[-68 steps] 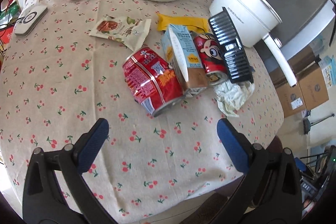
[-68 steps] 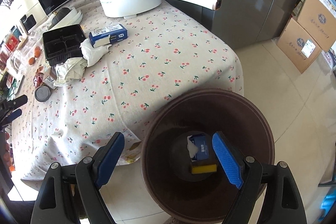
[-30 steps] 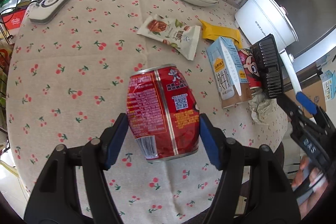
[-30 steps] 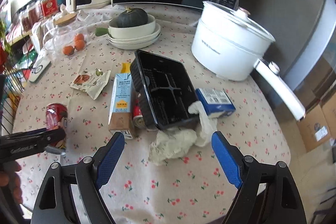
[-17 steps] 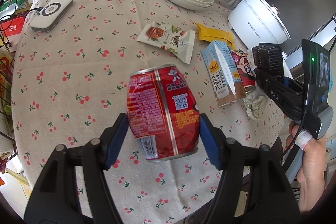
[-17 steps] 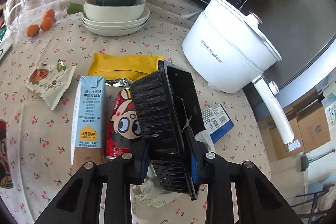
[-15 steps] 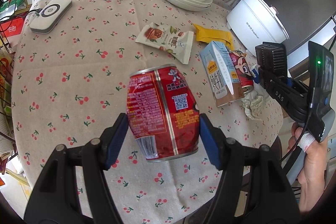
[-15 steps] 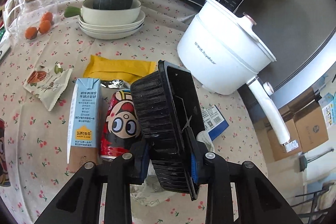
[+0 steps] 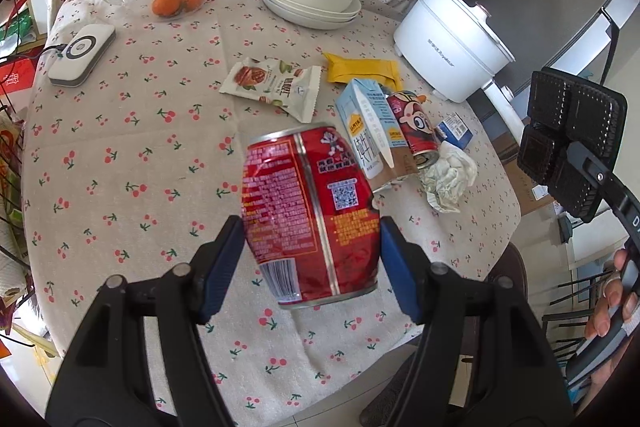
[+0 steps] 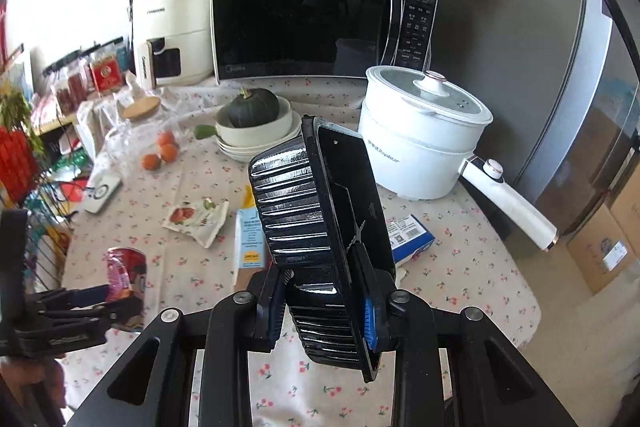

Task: Collect trash
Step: 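Carry the black tray over the bin and release it with the right tool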

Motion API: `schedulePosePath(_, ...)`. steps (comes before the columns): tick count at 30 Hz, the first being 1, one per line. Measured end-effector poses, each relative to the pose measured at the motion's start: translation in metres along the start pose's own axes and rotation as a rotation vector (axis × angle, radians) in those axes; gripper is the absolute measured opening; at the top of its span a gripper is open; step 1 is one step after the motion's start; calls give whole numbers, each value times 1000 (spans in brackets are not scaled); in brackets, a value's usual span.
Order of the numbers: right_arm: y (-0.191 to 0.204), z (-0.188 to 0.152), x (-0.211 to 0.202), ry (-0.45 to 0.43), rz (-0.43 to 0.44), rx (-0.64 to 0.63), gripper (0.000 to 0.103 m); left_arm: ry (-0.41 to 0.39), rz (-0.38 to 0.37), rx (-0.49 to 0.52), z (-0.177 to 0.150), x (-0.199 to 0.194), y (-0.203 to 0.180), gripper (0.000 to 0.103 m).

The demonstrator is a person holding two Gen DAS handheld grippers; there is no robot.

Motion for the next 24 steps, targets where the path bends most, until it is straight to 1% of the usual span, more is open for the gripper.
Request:
schedulePosePath(2, -8, -10, -13, -10, 29, 23, 31, -1, -7, 22, -4, -3, -8, 69)
schedulePosePath(4, -17, -22, -24, -16, 40, 41, 31, 1, -15, 45, -8, -5, -17, 69)
schedulePosePath(6, -28, -34, -31, -14, 23, 50, 31, 6, -28, 67, -12, -5, -27, 68)
schedulePosePath(10, -55, -64, -32, 8, -49, 71, 31, 25, -46, 123, -21, 0, -52, 69)
schedulePosePath(12, -72, -81, -27, 45, -67, 103, 31, 37, -46, 156, -26, 4, -67, 69)
schedulePosePath(14, -90, -97, -19, 119, -96, 141, 31, 51, -50, 181, -31, 9, -80, 69)
schedulePosePath(15, -97, -103, -18, 137, -106, 150, 31, 57, -50, 194, -34, 12, -88, 69)
schedulePosePath(19, -118, -127, -19, 171, -167, 128, 31, 77, -50, 257, -44, 24, -117, 69)
schedulePosePath(24, -145, -160, -20, 225, -207, 127, 31, 101, -43, 337, -57, 40, -153, 69)
Point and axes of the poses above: each gripper's, at about its wrist camera, not at the fingertips, and x roughly the way its jaws point, y to its left, z to its top, the point moved 2 cm from there along x, roughly the way its jaws point, and after that the axes turned 12 degrees about y, right-handed, at the moved point
